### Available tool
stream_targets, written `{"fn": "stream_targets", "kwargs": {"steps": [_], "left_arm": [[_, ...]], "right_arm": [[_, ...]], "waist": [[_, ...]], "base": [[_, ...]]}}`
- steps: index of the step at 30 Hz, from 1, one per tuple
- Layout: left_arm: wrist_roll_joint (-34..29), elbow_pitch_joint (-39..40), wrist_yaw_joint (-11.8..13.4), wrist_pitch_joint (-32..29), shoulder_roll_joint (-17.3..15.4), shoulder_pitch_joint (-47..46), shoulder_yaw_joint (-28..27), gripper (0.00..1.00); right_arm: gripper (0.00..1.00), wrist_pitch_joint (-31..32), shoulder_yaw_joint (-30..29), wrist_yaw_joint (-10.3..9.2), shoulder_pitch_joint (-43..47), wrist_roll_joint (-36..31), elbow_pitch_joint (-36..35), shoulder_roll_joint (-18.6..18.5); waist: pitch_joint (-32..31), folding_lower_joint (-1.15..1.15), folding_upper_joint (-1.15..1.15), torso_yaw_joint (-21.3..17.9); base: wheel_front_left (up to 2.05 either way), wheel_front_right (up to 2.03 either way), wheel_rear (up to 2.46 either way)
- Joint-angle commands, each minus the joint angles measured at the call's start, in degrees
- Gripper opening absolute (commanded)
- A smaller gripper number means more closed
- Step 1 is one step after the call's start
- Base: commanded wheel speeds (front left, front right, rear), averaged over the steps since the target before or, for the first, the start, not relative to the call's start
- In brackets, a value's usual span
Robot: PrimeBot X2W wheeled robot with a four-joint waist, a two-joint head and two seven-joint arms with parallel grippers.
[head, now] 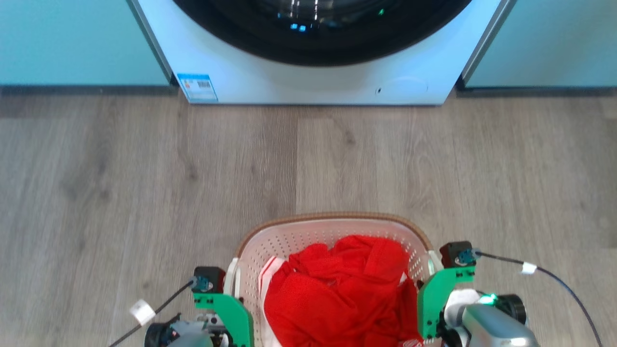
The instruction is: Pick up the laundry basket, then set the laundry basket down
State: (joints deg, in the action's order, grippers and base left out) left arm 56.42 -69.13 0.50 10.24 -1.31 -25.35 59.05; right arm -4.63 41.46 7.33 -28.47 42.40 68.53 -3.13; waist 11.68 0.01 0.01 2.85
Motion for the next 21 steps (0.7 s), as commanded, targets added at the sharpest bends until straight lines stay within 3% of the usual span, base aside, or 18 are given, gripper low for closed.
{"fn": "stream_targets", "kwargs": {"steps": [1, 21], "left_arm": [[0.2, -0.4, 0.2, 0.5, -1.6, -0.9, -0.6, 0.00], [1.8, -1.7, -0.1, -0.2, -1.6, 1.4, 2.7, 0.00]], "right_arm": [[0.00, 0.5, 2.1, 0.16, 1.8, 0.2, -0.2, 0.2], [0.00, 1.7, 9.8, 0.16, 3.6, 6.6, -0.5, 0.2]], "waist": [[-2.5, -0.01, -0.01, -0.3], [-10.0, -0.01, -0.01, -1.6]], "base": [[0.00, 0.00, 0.00], [0.00, 0.00, 0.00]]}}
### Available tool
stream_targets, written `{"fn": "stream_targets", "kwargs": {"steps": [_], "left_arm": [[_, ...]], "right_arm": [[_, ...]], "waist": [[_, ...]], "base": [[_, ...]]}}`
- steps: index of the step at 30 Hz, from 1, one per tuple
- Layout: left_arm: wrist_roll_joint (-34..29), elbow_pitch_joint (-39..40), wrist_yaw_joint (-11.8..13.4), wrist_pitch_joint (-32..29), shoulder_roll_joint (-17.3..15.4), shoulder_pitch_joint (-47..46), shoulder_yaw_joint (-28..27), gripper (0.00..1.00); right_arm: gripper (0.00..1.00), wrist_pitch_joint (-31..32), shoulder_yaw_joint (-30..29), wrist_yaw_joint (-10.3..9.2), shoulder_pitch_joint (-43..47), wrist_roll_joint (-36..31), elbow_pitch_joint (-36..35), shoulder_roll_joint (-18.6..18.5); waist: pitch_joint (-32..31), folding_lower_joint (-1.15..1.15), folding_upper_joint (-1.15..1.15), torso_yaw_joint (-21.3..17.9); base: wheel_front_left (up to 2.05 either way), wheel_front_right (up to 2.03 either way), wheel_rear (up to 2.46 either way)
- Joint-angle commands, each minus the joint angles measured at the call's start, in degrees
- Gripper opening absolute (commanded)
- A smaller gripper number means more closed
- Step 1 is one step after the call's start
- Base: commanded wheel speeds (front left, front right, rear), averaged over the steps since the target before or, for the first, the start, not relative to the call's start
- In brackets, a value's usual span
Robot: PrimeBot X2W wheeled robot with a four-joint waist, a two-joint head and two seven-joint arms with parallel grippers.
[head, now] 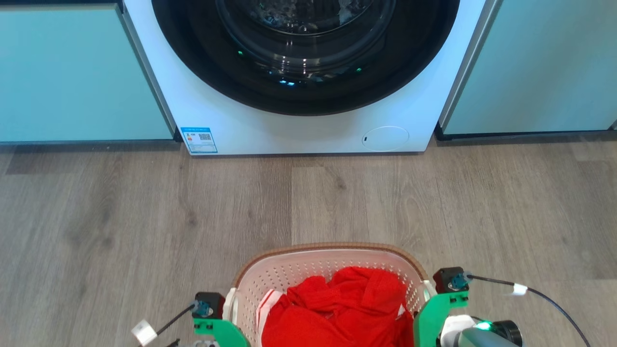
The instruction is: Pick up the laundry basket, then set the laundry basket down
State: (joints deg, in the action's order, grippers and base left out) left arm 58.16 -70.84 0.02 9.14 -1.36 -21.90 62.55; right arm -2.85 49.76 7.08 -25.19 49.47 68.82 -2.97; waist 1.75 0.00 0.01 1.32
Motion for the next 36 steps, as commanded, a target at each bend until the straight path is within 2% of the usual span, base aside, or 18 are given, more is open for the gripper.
{"fn": "stream_targets", "kwargs": {"steps": [1, 27, 36], "left_arm": [[0.2, -0.1, 0.4, 0.9, -1.5, -2.0, -0.7, 0.00], [2.1, -1.1, 0.6, 1.4, -1.5, -2.2, 0.8, 0.00], [2.5, -1.2, 0.8, 1.9, -1.5, -3.7, 1.2, 0.00]], "right_arm": [[0.00, -0.2, 1.8, 0.41, 0.4, -0.2, -0.7, 0.1], [0.00, -1.9, 6.6, 0.41, -1.0, 4.5, 0.3, 0.1], [0.00, -3.0, 7.9, 0.41, -3.0, 5.6, 0.5, 0.1]], "waist": [[-0.2, 0.00, -0.01, -0.1], [-0.5, 0.00, -0.01, -0.5], [1.9, 0.00, -0.01, -0.8]], "base": [[0.00, 0.00, 0.00], [0.00, 0.00, 0.00], [0.00, 0.00, 0.00]]}}
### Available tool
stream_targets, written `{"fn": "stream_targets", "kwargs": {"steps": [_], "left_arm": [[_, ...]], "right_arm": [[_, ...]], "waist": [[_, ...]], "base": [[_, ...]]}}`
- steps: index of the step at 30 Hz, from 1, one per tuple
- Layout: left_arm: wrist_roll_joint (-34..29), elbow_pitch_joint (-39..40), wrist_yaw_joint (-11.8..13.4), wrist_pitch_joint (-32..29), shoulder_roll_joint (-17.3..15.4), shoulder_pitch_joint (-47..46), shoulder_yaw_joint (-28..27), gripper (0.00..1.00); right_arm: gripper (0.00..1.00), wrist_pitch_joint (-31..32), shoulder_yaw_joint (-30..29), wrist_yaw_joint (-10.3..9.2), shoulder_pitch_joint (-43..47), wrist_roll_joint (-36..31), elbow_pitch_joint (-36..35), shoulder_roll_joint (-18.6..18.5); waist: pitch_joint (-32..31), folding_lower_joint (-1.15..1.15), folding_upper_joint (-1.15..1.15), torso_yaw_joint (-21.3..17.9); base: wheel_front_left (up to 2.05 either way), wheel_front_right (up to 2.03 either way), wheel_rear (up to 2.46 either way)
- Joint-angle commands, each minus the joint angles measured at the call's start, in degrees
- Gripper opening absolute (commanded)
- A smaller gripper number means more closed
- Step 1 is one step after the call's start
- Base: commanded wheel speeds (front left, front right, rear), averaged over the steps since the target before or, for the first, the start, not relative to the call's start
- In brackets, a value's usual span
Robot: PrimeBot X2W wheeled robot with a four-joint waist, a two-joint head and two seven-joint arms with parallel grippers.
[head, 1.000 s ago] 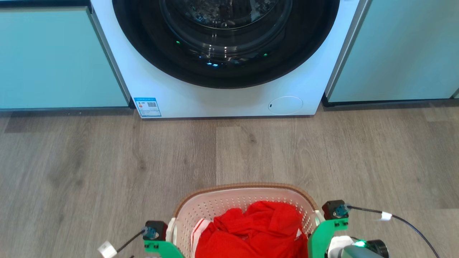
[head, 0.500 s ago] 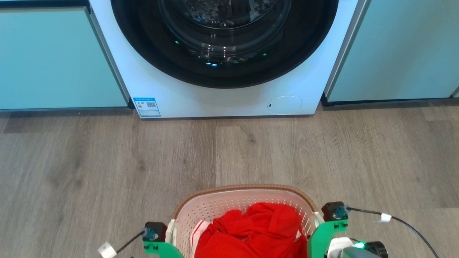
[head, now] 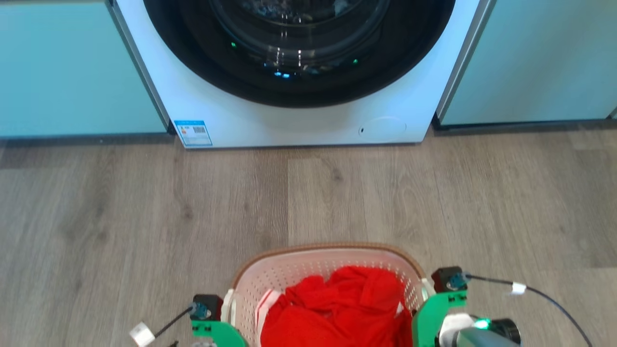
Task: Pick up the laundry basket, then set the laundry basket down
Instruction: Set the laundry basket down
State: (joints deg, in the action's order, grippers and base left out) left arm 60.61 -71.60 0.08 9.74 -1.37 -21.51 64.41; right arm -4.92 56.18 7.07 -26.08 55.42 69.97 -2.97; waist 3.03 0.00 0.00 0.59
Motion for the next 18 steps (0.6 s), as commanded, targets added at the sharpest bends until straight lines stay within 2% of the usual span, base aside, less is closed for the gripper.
{"fn": "stream_targets", "kwargs": {"steps": [1, 8, 18], "left_arm": [[0.0, -0.5, 0.8, 1.4, -1.5, -4.5, -0.6, 0.00], [-0.4, -0.8, 1.2, 2.3, -1.5, -8.9, -0.5, 0.00], [-1.1, -1.3, 1.9, 3.8, -1.5, -18.4, -1.1, 0.00]], "right_arm": [[0.00, -1.1, 1.6, 0.42, -2.5, -0.2, -0.7, 0.1], [0.00, -2.6, 2.1, 0.42, -6.6, 0.1, -0.1, 0.1], [0.00, -5.4, 2.0, 0.42, -15.6, -0.6, 1.5, 0.1]], "waist": [[1.2, 0.00, 0.00, -0.1], [6.4, 0.00, 0.00, -0.1], [17.9, 0.00, 0.00, 0.6]], "base": [[0.00, 0.00, 0.00], [0.00, 0.00, 0.00], [0.00, 0.00, 0.00]]}}
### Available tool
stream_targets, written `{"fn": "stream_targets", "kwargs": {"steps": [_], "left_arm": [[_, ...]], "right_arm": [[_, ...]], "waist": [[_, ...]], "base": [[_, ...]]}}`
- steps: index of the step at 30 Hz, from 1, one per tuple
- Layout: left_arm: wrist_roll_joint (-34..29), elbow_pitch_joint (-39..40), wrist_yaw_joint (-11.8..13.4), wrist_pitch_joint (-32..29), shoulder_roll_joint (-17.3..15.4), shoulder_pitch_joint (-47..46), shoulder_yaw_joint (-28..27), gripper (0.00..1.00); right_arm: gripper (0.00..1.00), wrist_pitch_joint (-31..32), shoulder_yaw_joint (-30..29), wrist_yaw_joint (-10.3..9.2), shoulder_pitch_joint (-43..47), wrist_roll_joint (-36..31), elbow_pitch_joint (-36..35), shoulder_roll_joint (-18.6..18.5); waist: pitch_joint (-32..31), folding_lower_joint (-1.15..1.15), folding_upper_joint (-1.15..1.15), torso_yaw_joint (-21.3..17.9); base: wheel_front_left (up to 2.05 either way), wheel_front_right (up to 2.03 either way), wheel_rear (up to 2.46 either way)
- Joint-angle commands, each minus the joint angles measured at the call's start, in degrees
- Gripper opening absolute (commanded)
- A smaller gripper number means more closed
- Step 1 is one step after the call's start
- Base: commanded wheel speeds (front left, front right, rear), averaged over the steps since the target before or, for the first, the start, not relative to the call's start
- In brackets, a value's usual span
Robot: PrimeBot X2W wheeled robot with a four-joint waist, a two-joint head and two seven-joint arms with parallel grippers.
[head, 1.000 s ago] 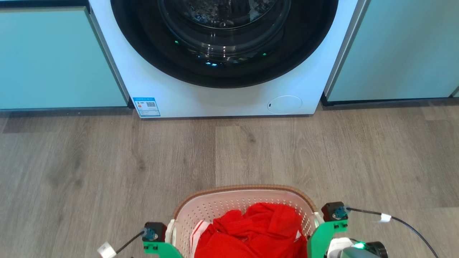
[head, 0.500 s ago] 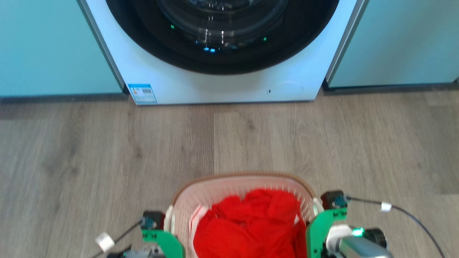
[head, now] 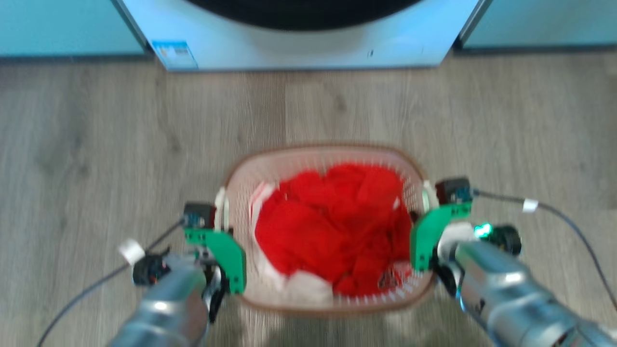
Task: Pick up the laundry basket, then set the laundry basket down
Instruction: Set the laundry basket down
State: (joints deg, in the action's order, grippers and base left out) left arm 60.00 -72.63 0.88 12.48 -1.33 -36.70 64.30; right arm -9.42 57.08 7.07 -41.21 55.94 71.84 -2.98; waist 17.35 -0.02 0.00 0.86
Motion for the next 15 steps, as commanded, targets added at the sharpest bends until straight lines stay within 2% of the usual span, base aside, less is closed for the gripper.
{"fn": "stream_targets", "kwargs": {"steps": [1, 15], "left_arm": [[-0.6, -0.3, 1.2, 1.2, -1.5, -4.2, -1.1, 0.00], [-1.8, 2.1, 2.7, 2.4, -1.5, -16.9, -1.9, 0.00]], "right_arm": [[0.00, -1.2, 1.0, 0.42, -1.4, -1.2, -0.2, 0.1], [0.00, -4.4, -2.0, 0.42, -14.5, -5.0, 2.1, -0.2]], "waist": [[5.0, 0.02, 0.00, 0.4], [22.2, 0.02, 0.00, 2.3]], "base": [[0.00, 0.00, 0.00], [0.00, 0.00, 0.00]]}}
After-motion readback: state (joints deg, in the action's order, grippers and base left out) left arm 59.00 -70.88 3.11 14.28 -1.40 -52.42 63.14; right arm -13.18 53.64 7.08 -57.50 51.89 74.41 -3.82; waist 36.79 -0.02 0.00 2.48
